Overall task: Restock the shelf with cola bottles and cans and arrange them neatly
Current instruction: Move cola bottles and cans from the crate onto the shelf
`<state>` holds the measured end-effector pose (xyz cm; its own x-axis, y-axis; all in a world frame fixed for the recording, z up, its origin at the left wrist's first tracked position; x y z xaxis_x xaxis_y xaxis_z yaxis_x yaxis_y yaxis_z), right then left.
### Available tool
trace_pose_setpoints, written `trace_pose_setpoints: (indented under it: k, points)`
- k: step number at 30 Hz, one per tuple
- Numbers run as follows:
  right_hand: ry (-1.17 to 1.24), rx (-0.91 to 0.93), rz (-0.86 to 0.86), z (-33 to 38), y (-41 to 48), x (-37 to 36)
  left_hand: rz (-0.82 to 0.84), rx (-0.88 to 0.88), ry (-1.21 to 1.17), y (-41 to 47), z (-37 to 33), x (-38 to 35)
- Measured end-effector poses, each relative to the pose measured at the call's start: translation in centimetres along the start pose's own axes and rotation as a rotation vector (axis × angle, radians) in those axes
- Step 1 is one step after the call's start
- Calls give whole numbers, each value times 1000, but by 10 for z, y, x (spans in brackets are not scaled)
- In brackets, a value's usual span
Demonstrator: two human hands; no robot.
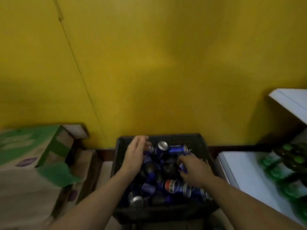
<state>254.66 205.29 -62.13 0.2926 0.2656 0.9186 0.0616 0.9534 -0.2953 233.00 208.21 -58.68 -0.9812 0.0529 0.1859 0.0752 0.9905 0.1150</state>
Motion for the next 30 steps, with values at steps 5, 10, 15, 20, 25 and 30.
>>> trace_pose_setpoints:
  k: [5, 10, 15, 20, 25, 30]
  points:
    - [273, -216, 118, -23, 67, -26, 758, -195, 628, 14, 84, -93]
    - [246, -318, 212, -36, 95, -46, 1199, -198, 758, 2, 142, -168]
    - [224, -370, 206, -56, 120, -50, 1424, -228, 904, -10, 182, -197]
    - [120, -381, 259, -66, 130, -65, 1285, -113, 664, 9, 166, -179]
    - [47, -342, 347, -61, 132, -77, 1014, 65, 379, 42, 153, -123]
    - [31, -264, 388, -32, 132, -94, 612, 183, 134, 71, 144, -56]
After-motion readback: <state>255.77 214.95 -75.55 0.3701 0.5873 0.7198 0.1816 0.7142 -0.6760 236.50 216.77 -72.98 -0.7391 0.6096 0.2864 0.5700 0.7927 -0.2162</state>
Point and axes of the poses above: each hand's wrist, its own y-axis towards the middle knuckle, its own x-axis out of the back of the hand, z = x × y, the point moved 7 cm from there along y, towards the middle knuckle, and after that the axes turned 13 degrees about -x, right-handed, at the moved point
